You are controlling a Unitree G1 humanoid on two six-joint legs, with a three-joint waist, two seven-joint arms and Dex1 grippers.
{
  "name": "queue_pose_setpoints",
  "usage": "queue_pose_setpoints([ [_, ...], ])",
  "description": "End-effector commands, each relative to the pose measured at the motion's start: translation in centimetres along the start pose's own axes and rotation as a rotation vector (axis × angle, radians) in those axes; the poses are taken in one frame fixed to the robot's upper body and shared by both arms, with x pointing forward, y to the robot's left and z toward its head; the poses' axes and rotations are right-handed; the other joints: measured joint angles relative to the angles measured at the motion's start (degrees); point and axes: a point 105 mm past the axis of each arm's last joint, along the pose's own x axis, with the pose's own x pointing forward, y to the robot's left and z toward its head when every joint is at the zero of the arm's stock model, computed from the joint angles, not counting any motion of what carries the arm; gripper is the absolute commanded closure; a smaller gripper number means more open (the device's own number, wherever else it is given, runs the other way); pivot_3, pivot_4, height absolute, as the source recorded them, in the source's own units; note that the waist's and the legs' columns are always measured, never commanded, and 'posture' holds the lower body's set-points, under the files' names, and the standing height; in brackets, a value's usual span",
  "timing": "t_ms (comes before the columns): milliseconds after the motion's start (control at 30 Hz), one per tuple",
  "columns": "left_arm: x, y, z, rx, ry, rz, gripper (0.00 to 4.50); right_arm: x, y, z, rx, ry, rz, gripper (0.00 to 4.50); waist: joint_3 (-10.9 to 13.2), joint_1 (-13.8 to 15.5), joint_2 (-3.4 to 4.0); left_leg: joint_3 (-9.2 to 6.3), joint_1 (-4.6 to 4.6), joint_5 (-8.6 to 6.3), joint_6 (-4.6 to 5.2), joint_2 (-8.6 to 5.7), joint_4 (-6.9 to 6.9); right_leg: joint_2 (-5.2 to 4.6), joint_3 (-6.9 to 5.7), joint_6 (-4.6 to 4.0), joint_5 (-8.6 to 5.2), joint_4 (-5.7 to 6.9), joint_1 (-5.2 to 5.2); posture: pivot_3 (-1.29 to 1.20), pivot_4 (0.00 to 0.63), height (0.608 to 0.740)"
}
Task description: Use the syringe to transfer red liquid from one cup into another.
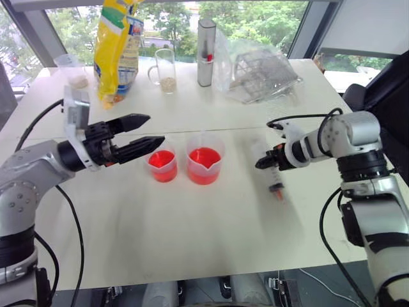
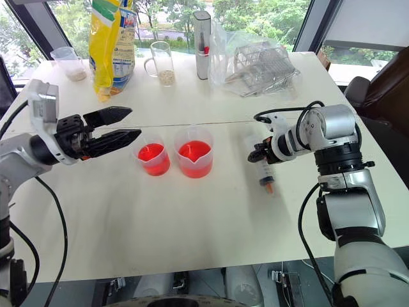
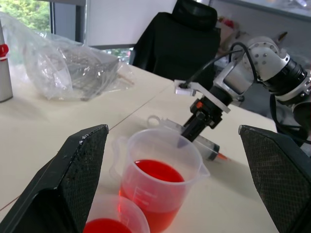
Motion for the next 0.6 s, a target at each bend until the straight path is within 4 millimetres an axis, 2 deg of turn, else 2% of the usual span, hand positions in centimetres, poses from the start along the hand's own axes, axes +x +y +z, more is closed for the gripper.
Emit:
queue_pose_setpoints([
  [33,0.1,-0.7,0.8,0.057,-0.002,-0.024,0.02,-0.4,0.4,0.5,-0.001,-0.023,0.016,2.63,0.0,0.0,0.00,0.00,0.00,0.00,0.00,0.00,0.00,-0.01,0.00,0.00,0.00,0.00,0.00,0.00,0.150,0.740],
  [200,0.0,-0.7,0.6,0.052,0.012,-0.030,0.00,-1.8,1.0,1.4,-0.048,-0.085,0.036,0.31,0.0,0.0,0.01,0.00,0.00,0.00,0.00,0.00,0.00,0.01,0.00,0.00,0.00,0.01,-0.01,0.00,0.150,0.740],
  [233,0.0,-0.7,0.5,0.050,0.015,-0.030,0.00,-2.4,1.3,1.7,-0.081,-0.109,0.036,0.14,0.0,0.0,0.02,0.00,0.00,0.00,0.00,0.00,0.00,0.00,0.00,0.00,0.00,0.01,-0.01,0.00,0.150,0.740],
  [367,-0.4,-0.8,0.3,0.053,0.042,-0.024,0.00,-6.2,3.2,2.7,-0.293,-0.250,0.076,0.14,0.0,0.3,0.04,-0.01,-0.01,-0.01,0.01,0.01,0.00,-0.01,0.00,0.02,-0.01,0.00,-0.02,0.00,0.150,0.740],
  [533,-1.3,-0.7,0.2,0.071,0.083,-0.004,0.00,-10.0,5.2,1.6,-0.570,-0.358,0.191,0.14,0.0,0.5,0.03,-0.02,-0.03,-0.05,0.07,0.04,-0.02,0.00,-0.02,0.04,-0.03,-0.18,0.01,0.00,0.150,0.740],
  [600,-1.6,-0.8,0.1,0.072,0.091,0.000,0.00,-10.9,5.1,0.8,-0.675,-0.381,0.194,0.14,0.0,0.7,0.03,-0.01,-0.03,-0.05,0.08,0.04,-0.03,0.00,-0.03,0.03,-0.04,-0.31,0.05,0.00,0.150,0.740],
])
